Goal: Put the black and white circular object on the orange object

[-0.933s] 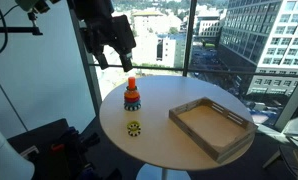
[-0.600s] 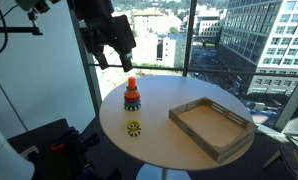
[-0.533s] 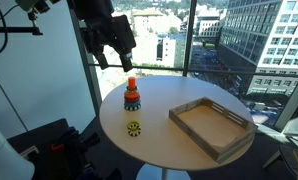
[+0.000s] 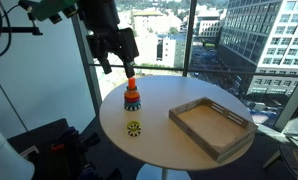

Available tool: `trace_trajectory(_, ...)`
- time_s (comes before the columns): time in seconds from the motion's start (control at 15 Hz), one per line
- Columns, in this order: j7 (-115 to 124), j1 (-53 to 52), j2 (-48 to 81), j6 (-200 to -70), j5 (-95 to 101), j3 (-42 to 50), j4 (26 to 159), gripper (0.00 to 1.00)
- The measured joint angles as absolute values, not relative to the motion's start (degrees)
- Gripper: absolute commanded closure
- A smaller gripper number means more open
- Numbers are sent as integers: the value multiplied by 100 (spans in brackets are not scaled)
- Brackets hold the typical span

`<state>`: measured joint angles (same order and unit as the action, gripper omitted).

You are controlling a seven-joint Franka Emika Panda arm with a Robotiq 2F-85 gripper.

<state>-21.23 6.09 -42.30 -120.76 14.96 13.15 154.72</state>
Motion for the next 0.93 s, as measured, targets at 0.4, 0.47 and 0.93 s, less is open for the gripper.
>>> trace_trajectory(0.4, -1802, 524, -3462, -12629, 1102, 1310, 15532, 0)
trace_trajectory(0.47, -1749, 524, -3324, -12758, 1014, 1310, 15564, 0)
trace_trajectory(0.93, -1385, 524, -2251, -13630, 624, 1171, 15671, 0)
